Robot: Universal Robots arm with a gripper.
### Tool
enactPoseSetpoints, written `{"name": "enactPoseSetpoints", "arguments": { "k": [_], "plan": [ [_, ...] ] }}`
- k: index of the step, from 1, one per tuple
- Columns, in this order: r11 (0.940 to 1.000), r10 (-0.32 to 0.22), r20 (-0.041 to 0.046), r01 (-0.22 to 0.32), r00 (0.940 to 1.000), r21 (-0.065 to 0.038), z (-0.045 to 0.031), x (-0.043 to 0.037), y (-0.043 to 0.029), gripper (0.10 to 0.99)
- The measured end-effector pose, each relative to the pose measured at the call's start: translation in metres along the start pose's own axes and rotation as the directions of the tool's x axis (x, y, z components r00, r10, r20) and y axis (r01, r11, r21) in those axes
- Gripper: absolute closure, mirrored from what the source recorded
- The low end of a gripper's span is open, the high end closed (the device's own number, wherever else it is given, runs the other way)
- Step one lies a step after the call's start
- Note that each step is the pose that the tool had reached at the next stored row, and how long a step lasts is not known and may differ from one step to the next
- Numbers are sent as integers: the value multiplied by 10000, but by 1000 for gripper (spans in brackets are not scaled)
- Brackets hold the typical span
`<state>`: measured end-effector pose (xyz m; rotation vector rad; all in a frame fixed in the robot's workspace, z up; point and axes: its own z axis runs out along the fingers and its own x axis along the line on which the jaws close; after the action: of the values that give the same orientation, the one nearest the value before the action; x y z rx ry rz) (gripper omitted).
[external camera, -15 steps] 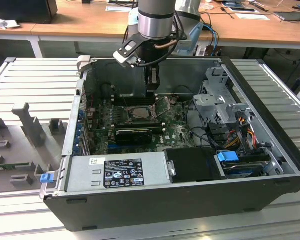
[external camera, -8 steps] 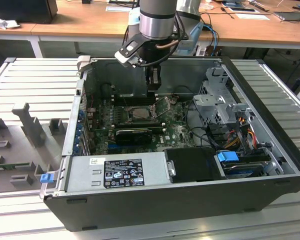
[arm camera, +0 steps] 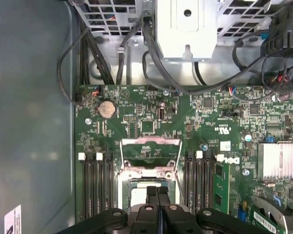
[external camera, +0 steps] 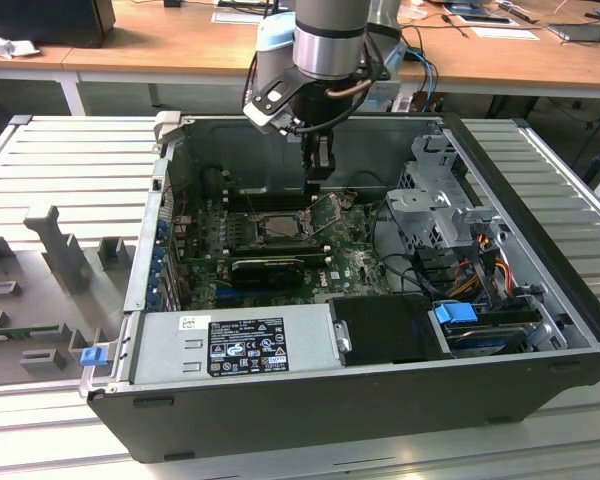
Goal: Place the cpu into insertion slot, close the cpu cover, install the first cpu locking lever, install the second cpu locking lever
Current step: 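Close the cpu cover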
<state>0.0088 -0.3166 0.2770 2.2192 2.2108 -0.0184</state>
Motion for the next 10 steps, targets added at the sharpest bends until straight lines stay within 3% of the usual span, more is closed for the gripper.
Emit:
{"name": "enactPoseSetpoints", "arguments": {
  "k": [10],
  "plan": [
    [10000, 0, -2, 0, 10000, 6, 6, 1, 111, 980]
  ]
}}
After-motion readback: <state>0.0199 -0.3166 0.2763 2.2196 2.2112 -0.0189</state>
